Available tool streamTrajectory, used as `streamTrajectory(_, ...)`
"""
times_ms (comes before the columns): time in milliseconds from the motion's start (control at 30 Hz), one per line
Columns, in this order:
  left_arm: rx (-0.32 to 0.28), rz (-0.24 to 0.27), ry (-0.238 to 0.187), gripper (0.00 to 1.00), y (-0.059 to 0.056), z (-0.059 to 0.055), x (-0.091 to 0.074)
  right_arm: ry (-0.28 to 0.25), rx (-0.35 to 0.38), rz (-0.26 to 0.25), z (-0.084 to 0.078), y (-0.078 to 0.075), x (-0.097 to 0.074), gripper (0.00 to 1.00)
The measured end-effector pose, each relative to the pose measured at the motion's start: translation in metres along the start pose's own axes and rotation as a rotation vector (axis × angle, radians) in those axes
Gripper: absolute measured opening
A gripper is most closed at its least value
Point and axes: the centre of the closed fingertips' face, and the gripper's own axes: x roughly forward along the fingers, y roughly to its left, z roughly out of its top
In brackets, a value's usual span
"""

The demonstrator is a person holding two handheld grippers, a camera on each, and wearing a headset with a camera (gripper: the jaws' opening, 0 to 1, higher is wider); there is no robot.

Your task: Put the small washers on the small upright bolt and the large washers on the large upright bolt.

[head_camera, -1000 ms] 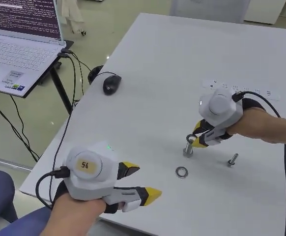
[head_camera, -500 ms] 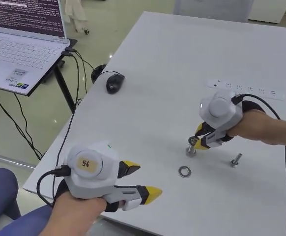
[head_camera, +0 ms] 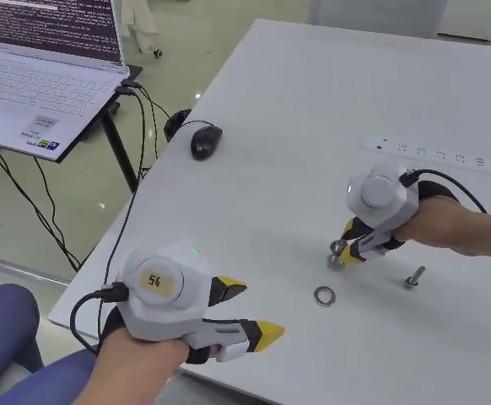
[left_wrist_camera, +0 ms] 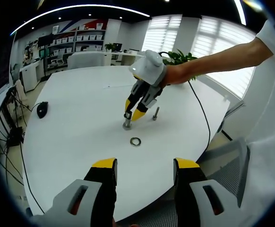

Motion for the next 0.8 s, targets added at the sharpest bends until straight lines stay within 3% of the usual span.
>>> streamTrajectory(533,-0.001,0.005,0.005,0.47,0.001,-0.003,-0.003,0.051,0.019,0.007,-0.017,-0.008,0.035,0.23)
streamTrajectory(800,0.005,0.009,0.004,0.47,0.001,-0.002,-0.004,0.064,0.025,-0.005,-0.020,-0.008,0.039,0.24)
